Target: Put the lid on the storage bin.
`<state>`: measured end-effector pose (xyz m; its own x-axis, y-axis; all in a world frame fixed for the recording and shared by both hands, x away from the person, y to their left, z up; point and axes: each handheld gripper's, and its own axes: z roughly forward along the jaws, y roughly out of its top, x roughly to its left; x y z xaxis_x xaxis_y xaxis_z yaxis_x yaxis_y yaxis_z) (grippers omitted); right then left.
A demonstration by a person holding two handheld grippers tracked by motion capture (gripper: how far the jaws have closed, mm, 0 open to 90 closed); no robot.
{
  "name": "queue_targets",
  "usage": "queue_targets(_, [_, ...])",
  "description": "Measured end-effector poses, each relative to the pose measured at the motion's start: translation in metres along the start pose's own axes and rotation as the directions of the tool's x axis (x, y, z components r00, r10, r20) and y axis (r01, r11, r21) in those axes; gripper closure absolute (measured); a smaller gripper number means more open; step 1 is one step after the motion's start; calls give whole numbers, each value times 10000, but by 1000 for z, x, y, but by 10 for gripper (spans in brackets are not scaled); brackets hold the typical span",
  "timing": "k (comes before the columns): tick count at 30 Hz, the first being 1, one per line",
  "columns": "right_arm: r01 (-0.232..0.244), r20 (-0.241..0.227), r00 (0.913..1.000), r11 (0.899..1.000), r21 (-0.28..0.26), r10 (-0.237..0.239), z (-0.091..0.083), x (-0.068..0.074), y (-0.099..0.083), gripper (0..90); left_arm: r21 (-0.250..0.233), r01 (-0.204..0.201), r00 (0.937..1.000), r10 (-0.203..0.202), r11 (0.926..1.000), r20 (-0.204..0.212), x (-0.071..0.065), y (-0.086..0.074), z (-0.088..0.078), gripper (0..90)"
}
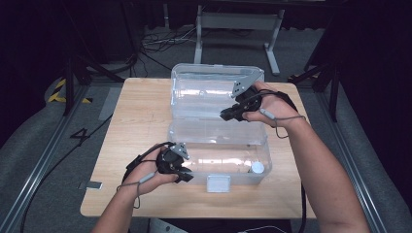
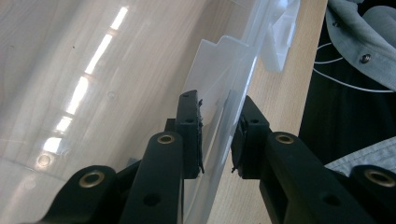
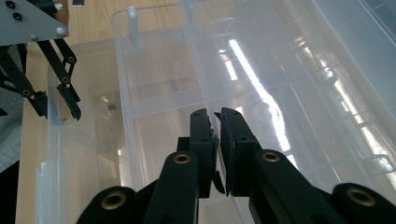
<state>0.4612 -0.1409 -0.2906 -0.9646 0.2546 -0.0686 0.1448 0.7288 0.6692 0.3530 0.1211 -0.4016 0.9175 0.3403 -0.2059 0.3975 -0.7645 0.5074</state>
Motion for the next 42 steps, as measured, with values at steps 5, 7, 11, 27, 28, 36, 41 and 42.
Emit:
queue_targets(5, [154,10,9999,9999,-18,-154,-2,6,-1,839,5,5,10000,-5,10000,0,0,0,0,752])
queue_targets(7, [146,25,9999,9999,-41,-146,-2,9,-1,838,6,48,10000,-48,10000,6,0,0,0,751])
queue_targets(11, [324,-15,9995,9995,-31,-324,-4,14,-2,838,16,36,10000,-36,10000,3,0,0,0,750])
queue_targets(27, [490,-165,9987,9988,-7,-490,-7,31,-6,840,26,86,10000,-86,10000,-9,0,0,0,749])
queue_targets(28, [548,-181,9983,9985,0,-548,-7,32,-6,840,22,105,9999,-105,9999,-20,0,0,0,749])
queue_targets(36, [629,-251,9977,9980,42,-627,-7,40,-9,840,37,85,10000,-85,10000,-21,0,0,0,748])
queue_targets(41, [679,-264,9974,9977,29,-678,-7,44,-10,839,41,90,10000,-90,10000,-20,0,0,0,748])
queue_targets(42, [738,-302,9968,9973,35,-737,-7,44,-10,839,47,86,10000,-86,10000,-26,0,0,0,748])
